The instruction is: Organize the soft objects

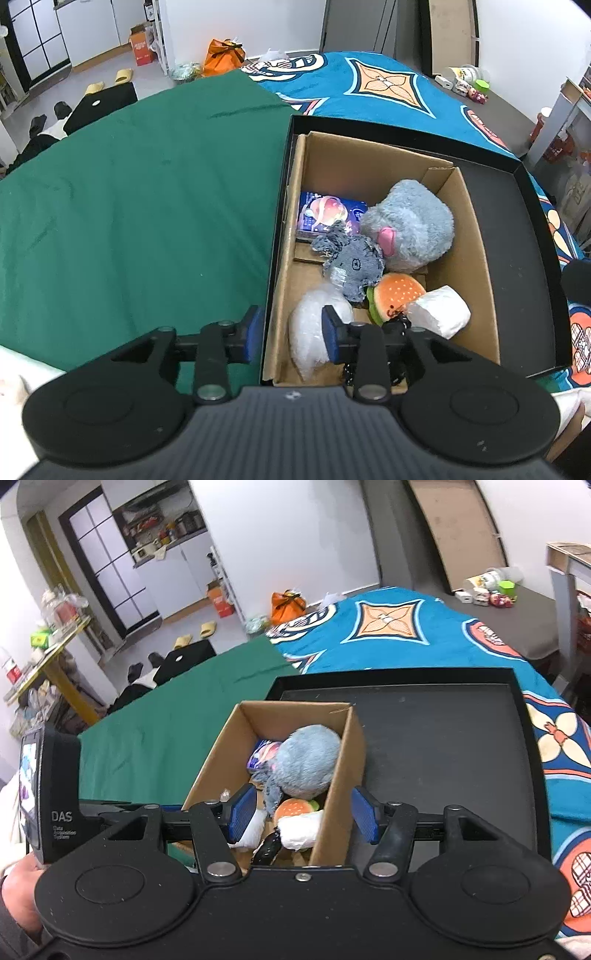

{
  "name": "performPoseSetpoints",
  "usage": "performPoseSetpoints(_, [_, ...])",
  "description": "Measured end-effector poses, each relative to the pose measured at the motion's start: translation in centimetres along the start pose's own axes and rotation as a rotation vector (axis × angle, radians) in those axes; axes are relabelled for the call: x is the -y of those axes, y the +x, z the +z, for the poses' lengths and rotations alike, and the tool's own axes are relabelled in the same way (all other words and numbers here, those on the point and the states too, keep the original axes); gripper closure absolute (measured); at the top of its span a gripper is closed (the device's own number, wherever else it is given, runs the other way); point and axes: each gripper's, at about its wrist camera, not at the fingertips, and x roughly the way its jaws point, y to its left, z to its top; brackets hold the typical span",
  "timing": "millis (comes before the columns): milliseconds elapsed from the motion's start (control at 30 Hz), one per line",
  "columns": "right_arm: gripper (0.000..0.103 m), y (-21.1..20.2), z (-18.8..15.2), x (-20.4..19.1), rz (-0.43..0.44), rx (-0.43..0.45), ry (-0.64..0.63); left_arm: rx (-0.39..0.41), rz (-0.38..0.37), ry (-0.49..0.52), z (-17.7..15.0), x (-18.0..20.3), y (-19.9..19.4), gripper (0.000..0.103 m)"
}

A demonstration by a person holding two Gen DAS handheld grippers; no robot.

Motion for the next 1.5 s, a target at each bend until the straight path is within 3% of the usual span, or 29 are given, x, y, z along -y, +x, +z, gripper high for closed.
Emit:
performPoseSetpoints(267, [0.042, -1.4, -0.6, 1.1, 0.006, 0.029, 0.046, 0.038, -0.006, -0.023, 0.1, 0.4, -2.5, 0.047])
performPoseSetpoints(400, [0.03, -2.5, -1.0, 1.4, 0.006, 0.056, 0.066, 0.056, -0.017, -0.014, 0.3, 1.1, -3.9, 0.042])
performPoseSetpoints(533, [0.018, -4.2, -1.2, 2.0, 0.015, 0.091, 0.101, 0.087, -0.008, 0.009, 0.2, 2.2, -5.8, 0.03])
performPoseSetpoints(733, [0.0, -6.7, -1.4, 2.8, 0.01, 0.129, 0.102, 0.113, -0.001, 0.023, -0.5, 3.3, -8.5, 0.024])
performPoseSetpoints(1500, [0.0, -13.5, -1.6, 3.3, -0.063, 0.154, 0.142, 0.203, 0.021, 0.047, -3.1, 4.8, -17.8, 0.021])
